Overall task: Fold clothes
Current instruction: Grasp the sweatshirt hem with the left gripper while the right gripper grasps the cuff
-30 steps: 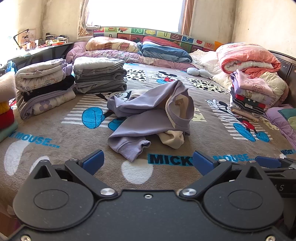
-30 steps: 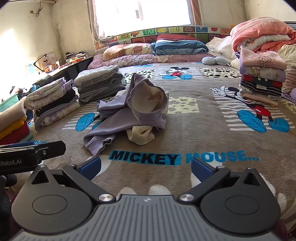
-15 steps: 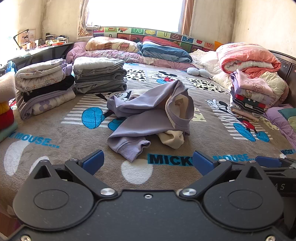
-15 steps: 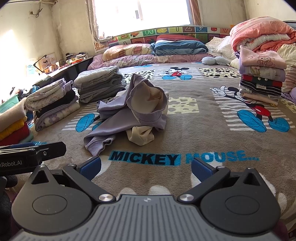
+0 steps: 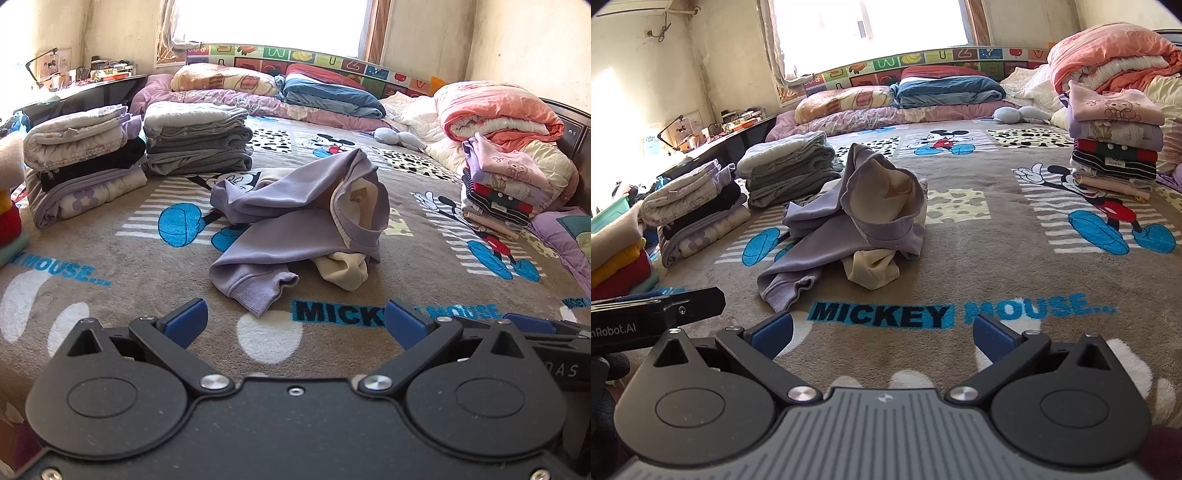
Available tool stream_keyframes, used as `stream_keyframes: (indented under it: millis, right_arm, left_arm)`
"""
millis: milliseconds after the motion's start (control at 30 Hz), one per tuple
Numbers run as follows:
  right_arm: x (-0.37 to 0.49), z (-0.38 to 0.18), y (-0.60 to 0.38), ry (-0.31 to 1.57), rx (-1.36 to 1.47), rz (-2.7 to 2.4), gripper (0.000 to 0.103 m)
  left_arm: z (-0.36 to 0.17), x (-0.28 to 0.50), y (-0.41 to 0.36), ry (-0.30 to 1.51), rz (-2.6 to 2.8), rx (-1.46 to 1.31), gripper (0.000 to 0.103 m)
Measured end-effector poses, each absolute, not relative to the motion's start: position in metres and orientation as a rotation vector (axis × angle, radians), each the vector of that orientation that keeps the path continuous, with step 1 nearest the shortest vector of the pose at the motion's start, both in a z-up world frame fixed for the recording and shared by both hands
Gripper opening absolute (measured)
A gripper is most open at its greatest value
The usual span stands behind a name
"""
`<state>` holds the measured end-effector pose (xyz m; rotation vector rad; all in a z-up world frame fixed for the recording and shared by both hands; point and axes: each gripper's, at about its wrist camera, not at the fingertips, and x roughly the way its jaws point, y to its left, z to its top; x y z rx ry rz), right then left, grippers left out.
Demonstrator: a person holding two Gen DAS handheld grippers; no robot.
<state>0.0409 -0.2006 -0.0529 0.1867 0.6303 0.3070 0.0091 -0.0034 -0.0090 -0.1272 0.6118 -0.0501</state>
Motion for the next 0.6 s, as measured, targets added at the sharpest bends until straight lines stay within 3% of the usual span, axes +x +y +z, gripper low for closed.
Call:
stream_keyframes:
  millis: [600]
  right_arm:
    - [0.101, -0.097, -0.231, 0.447, 0.257, 0.390, 0.103]
  left_arm:
    - [-0.036, 0.065, -0.009, 0.646, -0.056, -0.064, 0.103]
